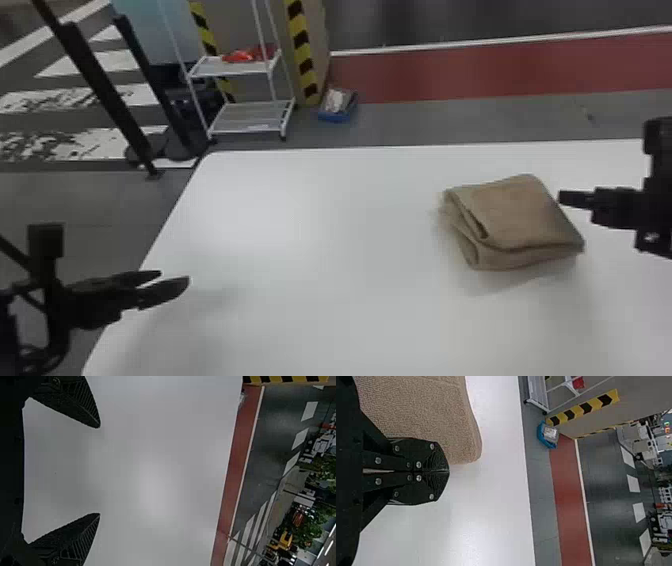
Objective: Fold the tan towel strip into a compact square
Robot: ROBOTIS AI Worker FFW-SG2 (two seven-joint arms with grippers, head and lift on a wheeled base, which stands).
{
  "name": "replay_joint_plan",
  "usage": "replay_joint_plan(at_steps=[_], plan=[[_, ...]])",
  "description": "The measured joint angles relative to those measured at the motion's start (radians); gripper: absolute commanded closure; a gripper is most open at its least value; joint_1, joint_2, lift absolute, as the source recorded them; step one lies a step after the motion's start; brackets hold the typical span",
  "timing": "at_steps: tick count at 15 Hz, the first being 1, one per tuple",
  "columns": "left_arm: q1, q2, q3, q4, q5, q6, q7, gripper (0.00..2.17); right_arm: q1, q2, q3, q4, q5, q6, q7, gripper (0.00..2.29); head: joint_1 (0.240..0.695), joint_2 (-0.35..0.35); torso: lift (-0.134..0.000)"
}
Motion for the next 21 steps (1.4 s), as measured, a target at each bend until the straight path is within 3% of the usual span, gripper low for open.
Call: replay_joint_plan(at_steps=[5, 9, 17, 21], plan=[[0.011, -0.003, 0.010, -0.012, 0.008, 0.003, -0.003, 0.09, -0.041, 0.000, 0.064, 0.123, 0.015, -0.090, 0.006, 2.13, 0.695, 0.235, -0.128], [0.021, -0.002, 0.031, -0.012, 0.022, 0.000, -0.003, 0.09, -0.043, 0.000, 0.088, 0.134, -0.023, -0.198, 0.053, 2.13, 0.695, 0.270, -0.128], [0.009, -0.030, 0.010, -0.045, 0.038, 0.003, 0.000, 0.09, -0.034, 0.000, 0.214, 0.202, -0.003, -0.233, 0.079, 2.13, 0.695, 0.301, -0.128], [0.000, -0.032, 0.011, -0.047, 0.038, 0.003, 0.000, 0.09, -0.024, 0.000, 0.289, 0.210, -0.032, -0.253, 0.116, 2.13, 0.695, 0.345, -0.128]])
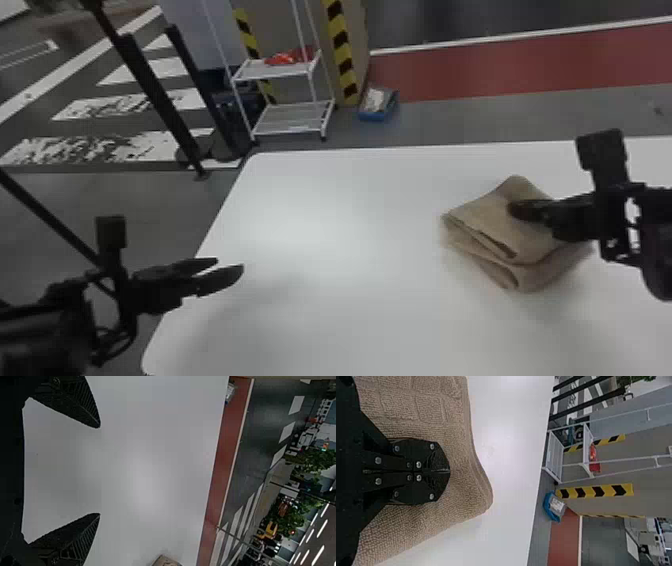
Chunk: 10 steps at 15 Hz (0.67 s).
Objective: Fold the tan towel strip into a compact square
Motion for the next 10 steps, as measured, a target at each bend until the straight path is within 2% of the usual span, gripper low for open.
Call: replay_joint_plan(at_steps=[4, 8, 10], plan=[[-0.013, -0.004, -0.016, 0.001, 0.000, -0.002, 0.004, 0.09, 0.027, 0.000, 0.021, -0.067, -0.052, 0.008, 0.048, 2.13, 0.695, 0.350, -0.128], [-0.044, -0.013, -0.050, 0.004, 0.001, -0.003, 0.017, 0.10, 0.070, 0.000, -0.038, -0.176, -0.118, 0.049, 0.102, 2.13, 0.695, 0.350, -0.128], [-0.072, -0.040, -0.084, 0.008, 0.029, -0.020, 0.039, 0.10, 0.100, 0.000, -0.078, -0.232, -0.097, 0.054, 0.097, 2.13, 0.695, 0.320, -0.128]])
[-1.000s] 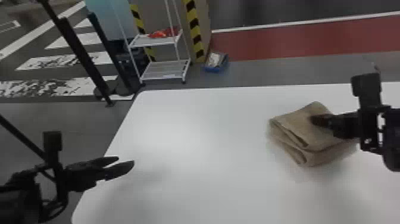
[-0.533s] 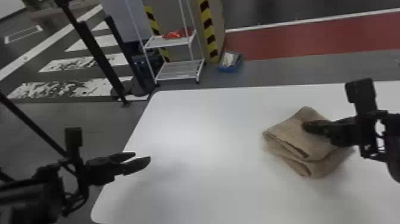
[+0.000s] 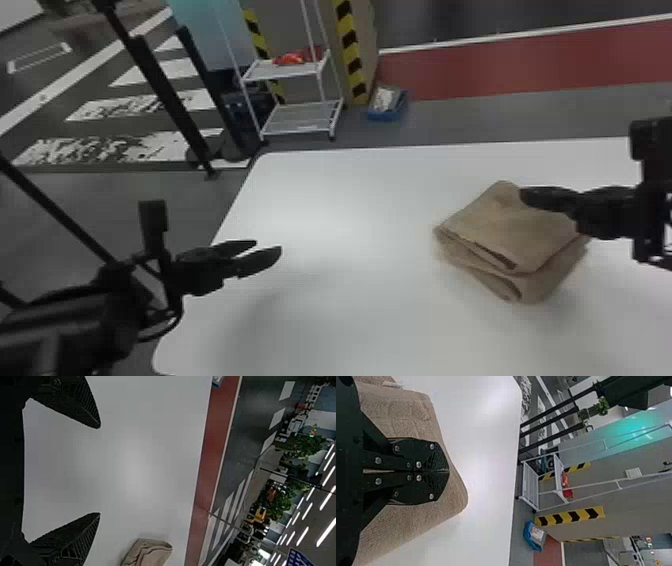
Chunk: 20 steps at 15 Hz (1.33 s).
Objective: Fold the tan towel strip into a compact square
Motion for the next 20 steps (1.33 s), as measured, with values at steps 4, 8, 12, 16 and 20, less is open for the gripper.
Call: replay_joint_plan(at_steps=[4, 8, 12, 16, 20], plan=[[-0.067, -0.058, -0.109, 0.011, 0.050, -0.086, 0.030, 0.88, 0.070, 0.000, -0.067, -0.124, 0.094, 0.045, -0.004, 2.13, 0.695, 0.189, -0.128], [-0.134, -0.087, -0.253, 0.081, 0.018, -0.273, 0.046, 2.01, 0.170, 0.000, -0.116, -0.276, 0.103, 0.233, 0.023, 2.13, 0.695, 0.089, -0.128], [-0.237, -0.115, -0.390, 0.272, -0.024, -0.447, 0.055, 2.01, 0.219, 0.000, -0.146, -0.321, 0.113, 0.268, 0.034, 2.13, 0.695, 0.013, -0.128], [-0.355, -0.140, -0.489, 0.489, -0.057, -0.631, 0.040, 2.01, 0.182, 0.000, -0.151, -0.310, 0.137, 0.285, 0.027, 2.13, 0.695, -0.033, -0.128], [-0.417, -0.152, -0.584, 0.628, -0.123, -0.767, 0.047, 2.01, 0.120, 0.000, -0.132, -0.209, 0.159, 0.260, 0.005, 2.13, 0.695, -0.070, -0.128]])
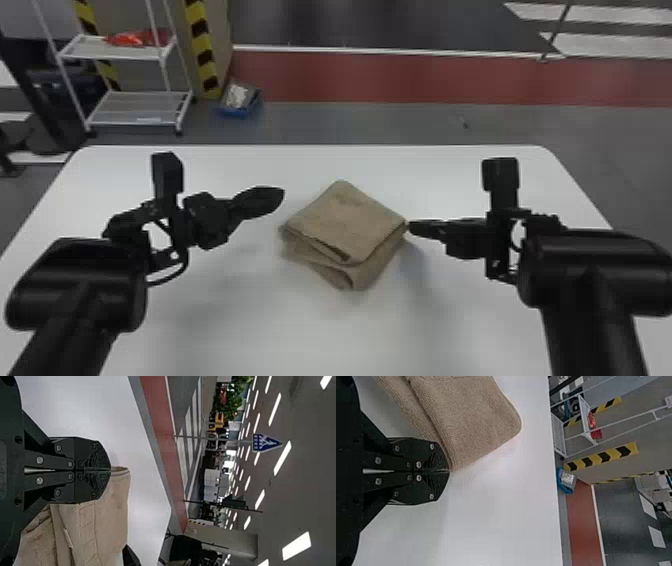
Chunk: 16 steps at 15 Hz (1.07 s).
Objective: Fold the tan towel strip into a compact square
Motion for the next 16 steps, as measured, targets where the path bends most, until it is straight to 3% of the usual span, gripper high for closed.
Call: replay_joint_plan(at_steps=[10, 16], plan=[[-0.030, 0.001, -0.012, 0.112, -0.085, -0.081, 0.050, 2.01, -0.099, 0.000, 0.044, 0.219, -0.023, -0.258, -0.041, 2.13, 0.695, -0.033, -0.128], [-0.088, 0.012, -0.021, 0.228, -0.164, -0.129, 0.014, 2.01, -0.007, 0.000, -0.002, 0.005, -0.017, -0.051, -0.031, 2.13, 0.695, -0.049, -0.128]])
